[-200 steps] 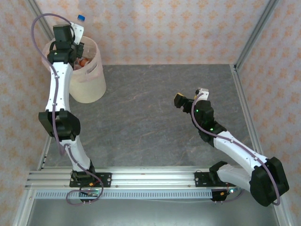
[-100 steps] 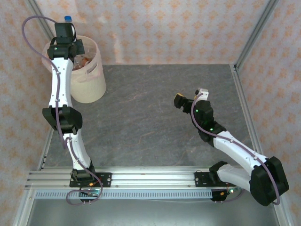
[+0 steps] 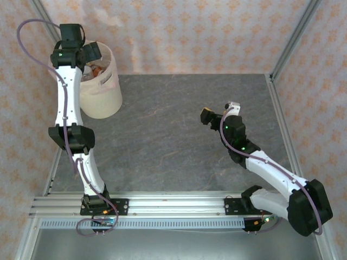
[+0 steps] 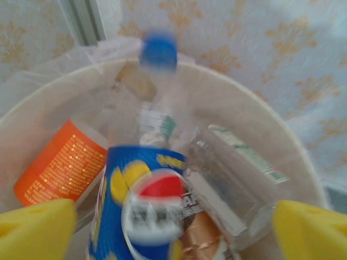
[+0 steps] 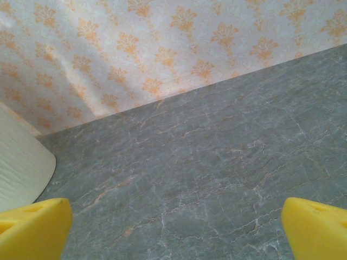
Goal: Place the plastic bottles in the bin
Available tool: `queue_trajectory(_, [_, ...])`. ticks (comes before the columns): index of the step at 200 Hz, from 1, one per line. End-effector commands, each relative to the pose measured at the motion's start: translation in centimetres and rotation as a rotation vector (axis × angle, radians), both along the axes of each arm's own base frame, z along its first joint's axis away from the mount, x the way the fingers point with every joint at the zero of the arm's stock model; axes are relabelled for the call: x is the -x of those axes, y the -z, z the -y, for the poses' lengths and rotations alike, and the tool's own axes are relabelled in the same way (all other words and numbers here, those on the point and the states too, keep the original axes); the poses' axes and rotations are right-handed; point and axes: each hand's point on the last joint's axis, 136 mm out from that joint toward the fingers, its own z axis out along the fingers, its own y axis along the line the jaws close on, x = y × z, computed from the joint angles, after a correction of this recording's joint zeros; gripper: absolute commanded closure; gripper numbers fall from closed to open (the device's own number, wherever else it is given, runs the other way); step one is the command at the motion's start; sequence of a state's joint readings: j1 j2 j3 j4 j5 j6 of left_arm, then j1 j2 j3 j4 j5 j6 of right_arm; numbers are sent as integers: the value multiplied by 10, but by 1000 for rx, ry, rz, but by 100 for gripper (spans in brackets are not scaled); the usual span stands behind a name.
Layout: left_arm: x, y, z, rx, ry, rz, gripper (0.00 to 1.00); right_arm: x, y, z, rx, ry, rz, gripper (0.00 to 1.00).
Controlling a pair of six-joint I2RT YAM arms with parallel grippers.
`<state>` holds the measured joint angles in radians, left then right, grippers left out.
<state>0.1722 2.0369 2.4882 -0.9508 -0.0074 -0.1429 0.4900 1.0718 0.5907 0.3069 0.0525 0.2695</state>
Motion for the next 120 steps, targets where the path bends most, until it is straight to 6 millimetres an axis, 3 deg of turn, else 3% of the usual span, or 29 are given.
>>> queue_trajectory(1, [22,-59,4,-6,-5,144,0,-1,2,1,-14,7,-1,1])
queue_trajectory(16, [18,-67,1,-12,-18,180,0,-1,4,0,-20,2,-6,1])
queue_trajectory(31, [5,-58,4,-2,10,177,0,0,6,-1,-22,-1,-9,1])
queue_trajectory(80, [-29,5,-8,53,-30,67,0,2,7,4,-7,12,-5,1])
queue_trajectory(120, [-37,42,-2,147,-15,-4,0,2,6,5,-2,18,-3,1])
